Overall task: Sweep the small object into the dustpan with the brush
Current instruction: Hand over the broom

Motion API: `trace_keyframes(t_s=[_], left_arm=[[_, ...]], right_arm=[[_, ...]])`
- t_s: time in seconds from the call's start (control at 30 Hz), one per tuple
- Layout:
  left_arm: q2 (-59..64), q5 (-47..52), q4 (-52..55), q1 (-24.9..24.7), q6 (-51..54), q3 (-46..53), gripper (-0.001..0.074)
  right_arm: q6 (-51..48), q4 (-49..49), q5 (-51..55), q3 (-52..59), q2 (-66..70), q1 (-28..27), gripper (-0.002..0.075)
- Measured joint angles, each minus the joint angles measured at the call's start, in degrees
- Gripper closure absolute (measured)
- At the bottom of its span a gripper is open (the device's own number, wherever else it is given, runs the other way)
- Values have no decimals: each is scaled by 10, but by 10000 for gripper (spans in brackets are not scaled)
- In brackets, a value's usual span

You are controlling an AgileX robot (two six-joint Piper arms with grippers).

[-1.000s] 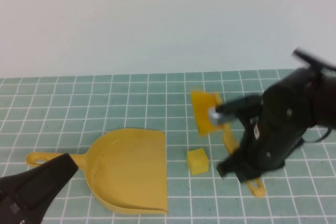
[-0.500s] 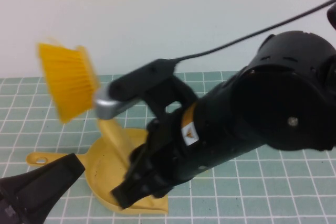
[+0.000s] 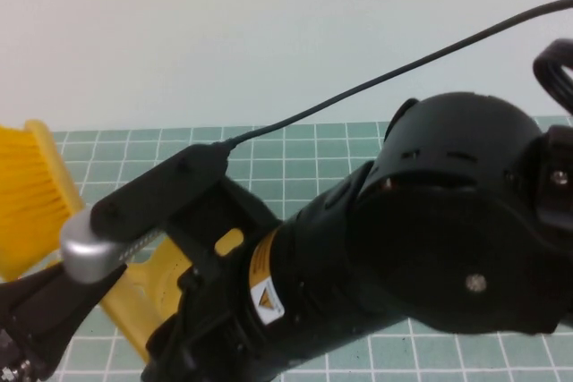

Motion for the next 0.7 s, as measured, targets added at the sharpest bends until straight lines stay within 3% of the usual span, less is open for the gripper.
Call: trace_keyframes(t_s=[0.13, 0.2, 0.47, 0.7], left_arm=[[0, -5, -7, 0, 0, 0, 232], [0, -5, -10, 0, -2, 0, 288], [0, 2, -8, 0, 0, 0, 733], [0, 10, -6, 0, 13, 0, 735]], right_arm=[[-4, 3, 0, 0, 0, 14, 536], [-10, 3, 0, 0, 0, 17, 536], [-18, 1, -4, 0, 0, 18, 536], [-20, 0, -10, 0, 0, 18, 535]])
